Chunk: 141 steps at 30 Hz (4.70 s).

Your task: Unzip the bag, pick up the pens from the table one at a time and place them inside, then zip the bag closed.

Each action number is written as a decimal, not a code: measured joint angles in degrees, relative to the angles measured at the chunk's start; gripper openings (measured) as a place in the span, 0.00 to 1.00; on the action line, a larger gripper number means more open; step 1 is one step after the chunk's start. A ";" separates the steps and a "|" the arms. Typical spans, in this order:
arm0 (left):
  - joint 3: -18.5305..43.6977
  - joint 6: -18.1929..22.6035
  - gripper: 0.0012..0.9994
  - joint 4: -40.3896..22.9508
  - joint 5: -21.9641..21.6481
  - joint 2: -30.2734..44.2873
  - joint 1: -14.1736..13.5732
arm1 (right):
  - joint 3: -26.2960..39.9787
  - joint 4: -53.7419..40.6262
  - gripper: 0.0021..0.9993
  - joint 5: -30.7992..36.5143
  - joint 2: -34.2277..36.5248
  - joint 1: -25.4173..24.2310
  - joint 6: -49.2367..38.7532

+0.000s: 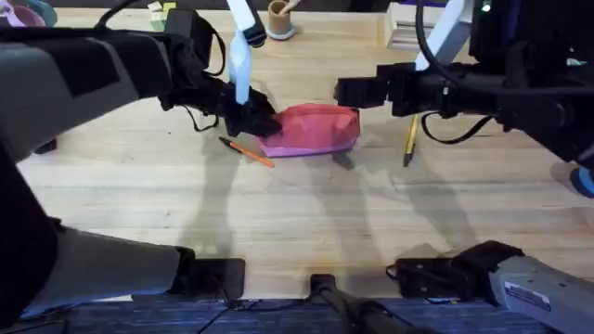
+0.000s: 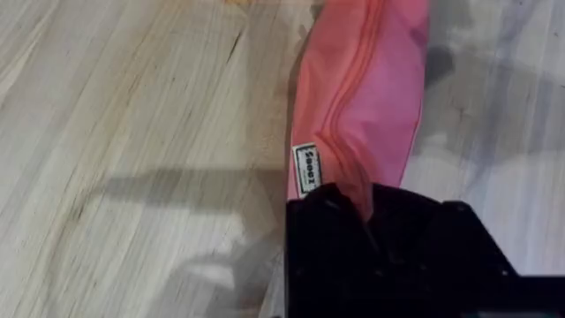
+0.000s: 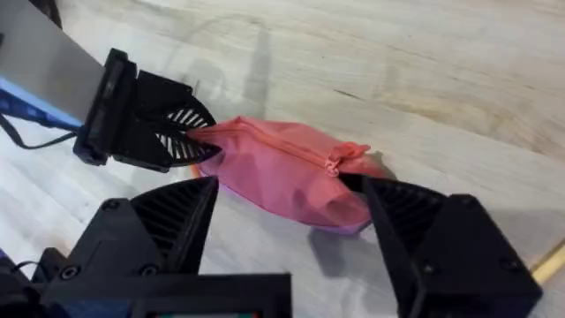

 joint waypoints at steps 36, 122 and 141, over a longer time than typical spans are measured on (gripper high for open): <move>0.00 0.00 0.04 0.15 0.00 -0.01 0.00 | 8.59 -2.67 1.00 0.63 16.19 -3.10 0.85; 0.00 -0.02 0.04 0.15 0.02 -0.02 0.00 | 12.55 -1.64 0.03 -0.46 24.15 2.15 2.16; 0.00 0.00 0.04 0.04 0.02 -0.02 0.00 | 16.84 -1.68 0.03 -0.48 24.16 2.23 1.39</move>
